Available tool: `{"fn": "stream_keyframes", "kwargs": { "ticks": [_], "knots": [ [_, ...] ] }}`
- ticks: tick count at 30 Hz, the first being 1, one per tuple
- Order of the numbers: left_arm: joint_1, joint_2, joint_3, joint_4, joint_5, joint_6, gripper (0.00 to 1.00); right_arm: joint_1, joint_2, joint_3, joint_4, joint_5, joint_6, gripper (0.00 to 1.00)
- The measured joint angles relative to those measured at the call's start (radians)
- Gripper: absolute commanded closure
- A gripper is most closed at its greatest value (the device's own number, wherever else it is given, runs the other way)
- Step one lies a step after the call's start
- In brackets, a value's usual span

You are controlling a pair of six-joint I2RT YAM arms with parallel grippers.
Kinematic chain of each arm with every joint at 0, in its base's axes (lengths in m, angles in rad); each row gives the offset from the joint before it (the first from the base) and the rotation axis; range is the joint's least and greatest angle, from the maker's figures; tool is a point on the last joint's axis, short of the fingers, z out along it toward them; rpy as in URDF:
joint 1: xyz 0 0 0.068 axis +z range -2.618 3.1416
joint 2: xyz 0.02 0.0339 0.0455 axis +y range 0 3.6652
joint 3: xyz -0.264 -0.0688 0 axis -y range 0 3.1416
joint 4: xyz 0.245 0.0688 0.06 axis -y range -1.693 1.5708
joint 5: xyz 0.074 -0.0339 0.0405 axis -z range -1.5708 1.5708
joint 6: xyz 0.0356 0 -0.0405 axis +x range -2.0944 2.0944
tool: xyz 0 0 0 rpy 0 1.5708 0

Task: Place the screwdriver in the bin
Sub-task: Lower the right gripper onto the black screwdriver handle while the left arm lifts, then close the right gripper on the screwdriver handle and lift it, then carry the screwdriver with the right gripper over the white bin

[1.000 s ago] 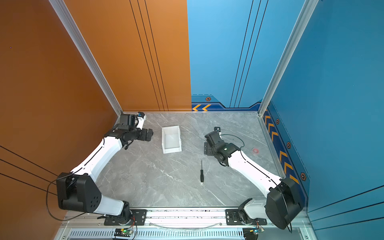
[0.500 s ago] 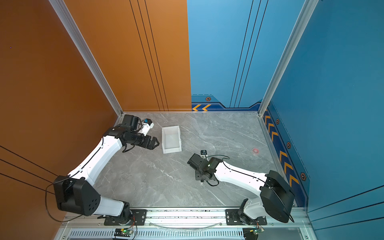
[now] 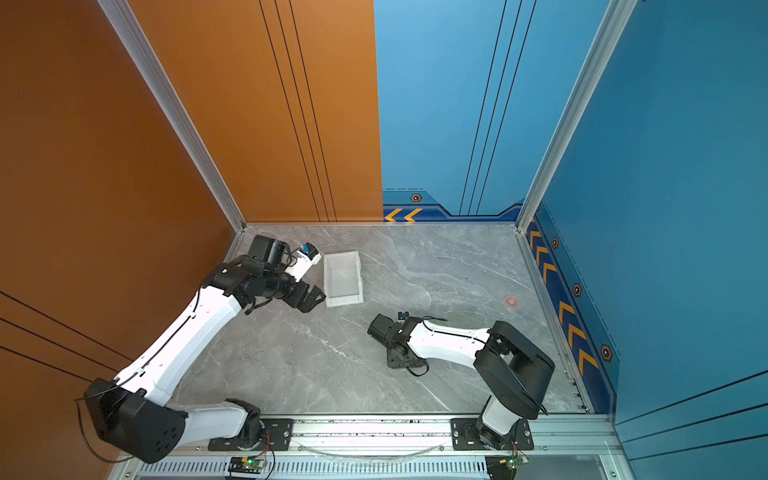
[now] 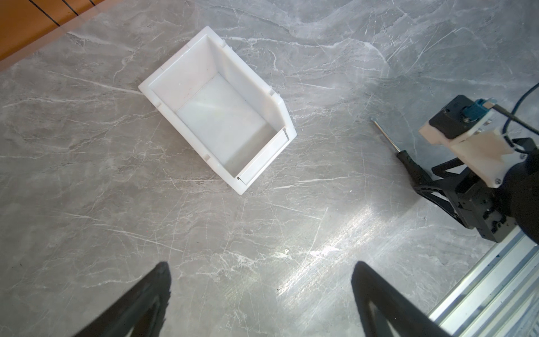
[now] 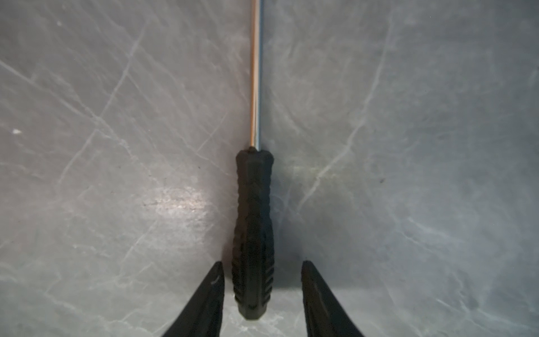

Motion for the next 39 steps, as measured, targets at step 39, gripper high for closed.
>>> {"fn": "stream_keyframes", "kwargs": {
  "ticks": [39],
  "knots": [
    [-0.026, -0.069, 0.012, -0.007, -0.181, -0.017, 0.02, -0.043, -0.125, 0.045, 0.034, 0.004, -0.016, 0.88]
  ]
}}
